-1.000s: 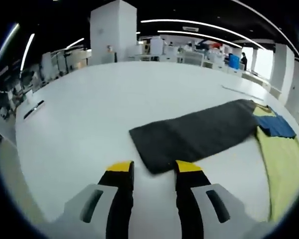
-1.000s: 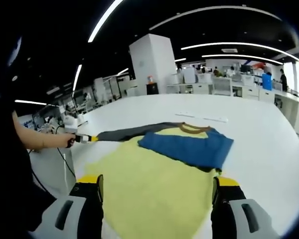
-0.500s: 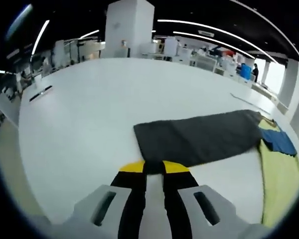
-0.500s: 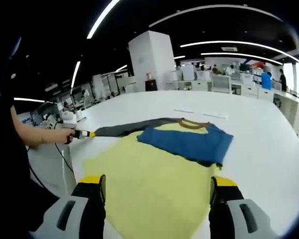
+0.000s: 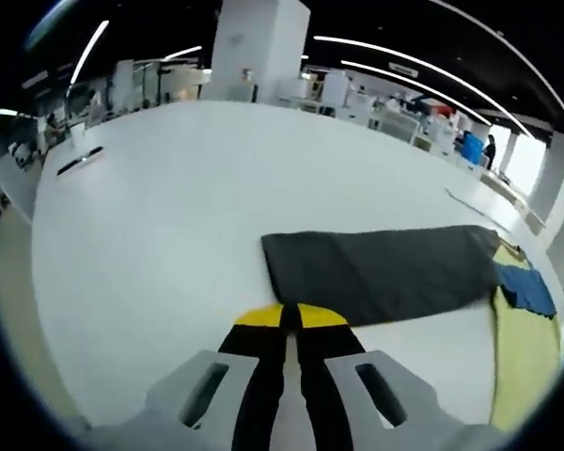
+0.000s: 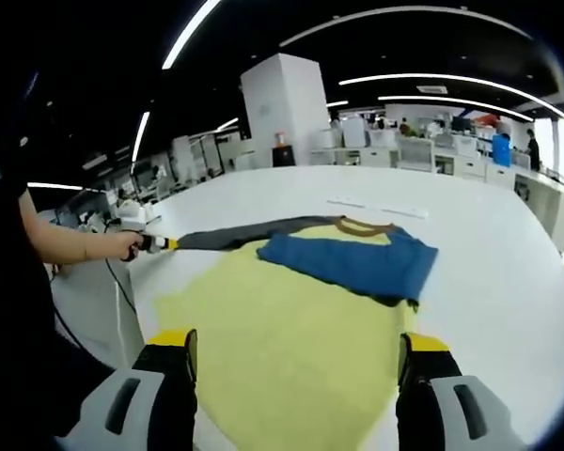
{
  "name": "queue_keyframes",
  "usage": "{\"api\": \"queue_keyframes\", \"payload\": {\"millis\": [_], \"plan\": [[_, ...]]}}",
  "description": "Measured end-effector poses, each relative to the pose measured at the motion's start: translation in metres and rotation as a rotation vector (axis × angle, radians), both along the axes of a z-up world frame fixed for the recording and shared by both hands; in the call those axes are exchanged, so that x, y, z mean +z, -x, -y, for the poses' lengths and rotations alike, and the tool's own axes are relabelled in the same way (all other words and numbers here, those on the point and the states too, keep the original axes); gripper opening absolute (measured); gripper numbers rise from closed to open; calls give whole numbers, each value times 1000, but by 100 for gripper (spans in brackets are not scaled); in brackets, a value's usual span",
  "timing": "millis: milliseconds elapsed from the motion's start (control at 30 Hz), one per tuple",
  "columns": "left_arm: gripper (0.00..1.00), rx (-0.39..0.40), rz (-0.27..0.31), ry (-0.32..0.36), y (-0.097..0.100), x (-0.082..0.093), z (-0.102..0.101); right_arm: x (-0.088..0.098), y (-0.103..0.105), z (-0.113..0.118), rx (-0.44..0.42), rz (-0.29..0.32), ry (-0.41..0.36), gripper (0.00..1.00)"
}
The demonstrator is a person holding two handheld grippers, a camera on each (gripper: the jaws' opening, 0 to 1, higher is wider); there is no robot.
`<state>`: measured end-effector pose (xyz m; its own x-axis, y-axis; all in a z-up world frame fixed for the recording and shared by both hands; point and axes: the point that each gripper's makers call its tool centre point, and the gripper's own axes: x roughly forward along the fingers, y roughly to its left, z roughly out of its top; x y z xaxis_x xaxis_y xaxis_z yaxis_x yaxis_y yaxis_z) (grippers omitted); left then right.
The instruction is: Fold the garment on the visible template until the final outline fits inside the template.
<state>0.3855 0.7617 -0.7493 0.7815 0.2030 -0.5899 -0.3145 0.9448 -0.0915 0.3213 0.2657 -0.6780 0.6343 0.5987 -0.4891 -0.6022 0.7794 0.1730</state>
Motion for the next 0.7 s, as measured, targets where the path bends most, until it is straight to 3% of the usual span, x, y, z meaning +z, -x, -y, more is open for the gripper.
{"api": "queue_keyframes", "payload": {"millis": [333, 600, 700], "plan": [[1, -25, -18, -52, -5, 3, -13, 3, -4, 2, -16, 9, -3, 90], [0, -38, 50, -69, -19, 29, -9, 3, -5, 3, -19, 9, 2, 91], [0, -40, 79, -45, -23, 35, -3, 3, -4, 2, -17, 6, 1, 91]]}}
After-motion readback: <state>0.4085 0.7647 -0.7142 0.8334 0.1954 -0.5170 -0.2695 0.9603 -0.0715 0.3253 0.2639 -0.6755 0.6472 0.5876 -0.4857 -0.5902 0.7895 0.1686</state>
